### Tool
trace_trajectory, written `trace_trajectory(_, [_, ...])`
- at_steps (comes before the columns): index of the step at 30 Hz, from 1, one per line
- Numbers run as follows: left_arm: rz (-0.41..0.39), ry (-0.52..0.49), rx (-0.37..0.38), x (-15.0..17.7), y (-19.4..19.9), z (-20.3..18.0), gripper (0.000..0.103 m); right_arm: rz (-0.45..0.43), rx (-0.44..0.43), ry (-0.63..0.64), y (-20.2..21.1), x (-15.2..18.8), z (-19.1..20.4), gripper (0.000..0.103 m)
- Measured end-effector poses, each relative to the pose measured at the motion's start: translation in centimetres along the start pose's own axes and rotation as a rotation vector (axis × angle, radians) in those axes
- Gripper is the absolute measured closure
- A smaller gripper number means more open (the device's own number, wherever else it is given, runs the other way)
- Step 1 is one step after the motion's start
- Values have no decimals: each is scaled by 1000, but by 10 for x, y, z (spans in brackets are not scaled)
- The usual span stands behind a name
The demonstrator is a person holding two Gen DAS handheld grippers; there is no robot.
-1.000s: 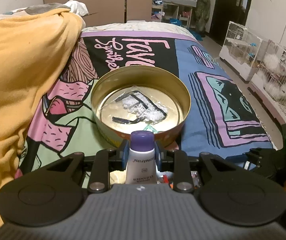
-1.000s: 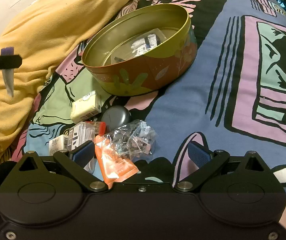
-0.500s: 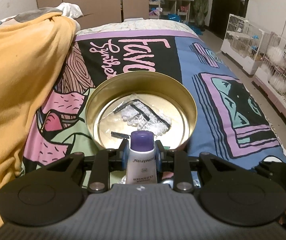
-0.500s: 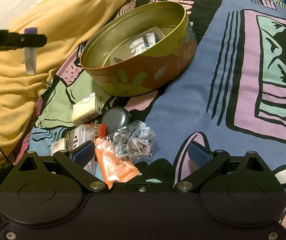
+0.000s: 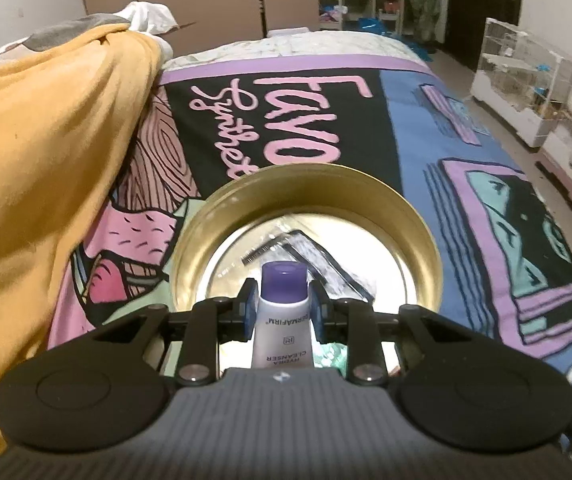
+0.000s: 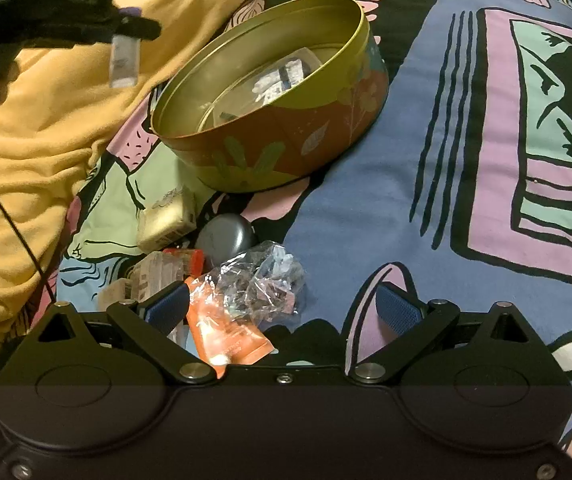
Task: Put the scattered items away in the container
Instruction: 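Open the left gripper to drop the bottle into the tin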
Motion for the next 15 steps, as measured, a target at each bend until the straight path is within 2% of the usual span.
trace_trajectory(2, [-7, 13, -17, -5, -9, 3, 72, 2, 0, -5, -1, 0, -1, 3])
trace_trajectory(4, [-15, 44, -17, -10, -16, 7, 61, 5, 3, -9, -2, 1, -2, 3])
trace_trajectory(5, [-26, 48, -9, -14, -20, 8, 41, 4, 2, -11, -2, 1, -2, 3])
trace_trajectory(6, [-33, 49, -18, -16, -22, 10, 14, 3, 2, -12, -2, 1, -3, 3])
trace_trajectory(7, [-41, 46, -39, -17, -24, 13, 2, 3, 3, -12, -3, 1, -3, 3])
trace_trajectory(10, [-78, 48, -66, -16, -18, 19, 0, 0, 3, -10, -2, 1, -2, 3])
trace_trajectory(15, [-63, 92, -13, -2, -1, 27, 0, -11, -8, -7, 0, 0, -1, 3])
Point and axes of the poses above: each gripper's, at about its wrist camera, not at the fingertips, and y roughly against the way its jaws point, z to its left, x to its underside, the point moved 9 cm from there along -y, roughly the way its jaws point, and after that the axes turned 3 degrees about x, right-handed, at the moved point
